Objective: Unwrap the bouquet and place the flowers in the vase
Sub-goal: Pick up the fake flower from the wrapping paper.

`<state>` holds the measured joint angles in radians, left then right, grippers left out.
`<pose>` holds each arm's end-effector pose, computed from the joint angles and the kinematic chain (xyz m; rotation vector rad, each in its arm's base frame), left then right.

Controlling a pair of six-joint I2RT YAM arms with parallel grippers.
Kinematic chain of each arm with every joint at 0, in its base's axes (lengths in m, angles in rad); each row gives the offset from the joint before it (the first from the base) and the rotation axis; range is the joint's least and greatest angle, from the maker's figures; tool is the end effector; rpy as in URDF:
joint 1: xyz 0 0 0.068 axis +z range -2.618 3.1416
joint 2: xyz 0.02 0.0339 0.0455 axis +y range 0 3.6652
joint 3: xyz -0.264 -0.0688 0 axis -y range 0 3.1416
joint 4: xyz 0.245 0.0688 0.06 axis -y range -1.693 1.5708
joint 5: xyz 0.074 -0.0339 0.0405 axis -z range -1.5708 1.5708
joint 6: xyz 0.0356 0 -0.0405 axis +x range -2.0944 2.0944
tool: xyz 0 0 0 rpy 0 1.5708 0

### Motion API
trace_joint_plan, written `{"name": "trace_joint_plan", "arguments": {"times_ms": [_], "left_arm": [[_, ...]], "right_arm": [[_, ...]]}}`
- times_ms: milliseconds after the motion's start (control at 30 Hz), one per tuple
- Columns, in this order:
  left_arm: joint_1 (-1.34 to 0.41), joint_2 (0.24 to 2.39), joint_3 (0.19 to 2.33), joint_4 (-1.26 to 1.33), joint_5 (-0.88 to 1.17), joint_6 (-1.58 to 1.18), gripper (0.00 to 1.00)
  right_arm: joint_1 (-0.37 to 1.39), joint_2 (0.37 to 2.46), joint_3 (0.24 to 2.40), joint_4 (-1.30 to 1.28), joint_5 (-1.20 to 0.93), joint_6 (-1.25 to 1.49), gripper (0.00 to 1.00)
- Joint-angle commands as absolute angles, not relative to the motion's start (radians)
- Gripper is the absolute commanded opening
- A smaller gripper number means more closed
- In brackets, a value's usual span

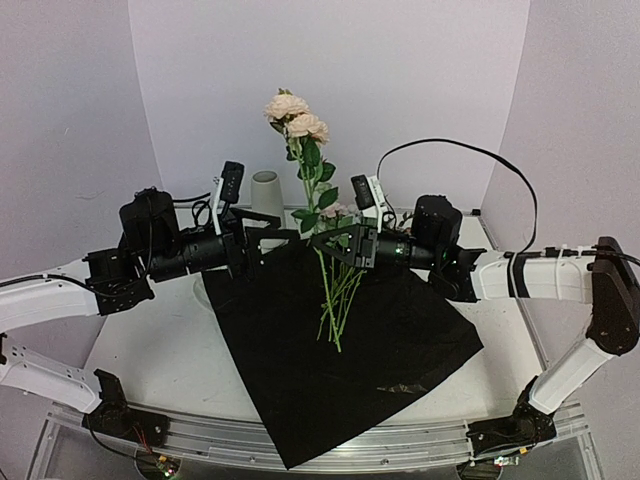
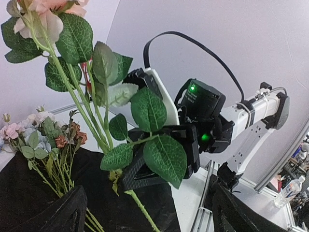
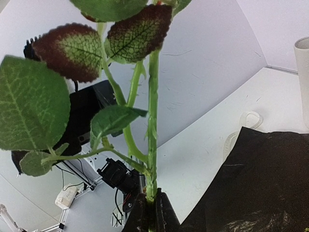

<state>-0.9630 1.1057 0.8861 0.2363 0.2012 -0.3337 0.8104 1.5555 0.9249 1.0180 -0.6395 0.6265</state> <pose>0.1441 -0.2197 0.3565 0.6800 1.5354 -1.1602 0.2218 0.2640 0.3202 -0.7532 1.2291 1.5889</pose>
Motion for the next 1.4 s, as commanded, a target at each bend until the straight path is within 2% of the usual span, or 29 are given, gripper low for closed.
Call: {"name": "trace_joint_plan", "arguments": {"times_ms": [0,200,733,1000,1300,1367], "left_arm": [[-0.965,1.097,0.861,0.261,0.235,-0.228,0.90],[-0.965,1.179,0.898,0.260,0.225,-0.190,0.74],[-0.965,1.249,1.029,0.262,0.252,-0.237,0.54],[-0.965,1.254,1.035,0.263,0.196,-0.263,0.36],[-0.965,1.248,1.046,0.267,0.160,-0.283,0.30],[-0.965,1.239,1.044,0.267,0.150,-0.290,0.25]], "right_arm": [[0.816,1.503,0.985,1.083,-0.677,0.648,0.00],[0.823,1.499,0.994,1.083,-0.696,0.657,0.00],[0.852,1.486,0.997,1.034,-0.693,0.597,0.00],[0.859,1.487,1.000,1.028,-0.705,0.582,0.00],[0.862,1.492,0.999,1.022,-0.713,0.573,0.00],[0.864,1.493,0.998,1.021,-0.713,0.572,0.00]]}}
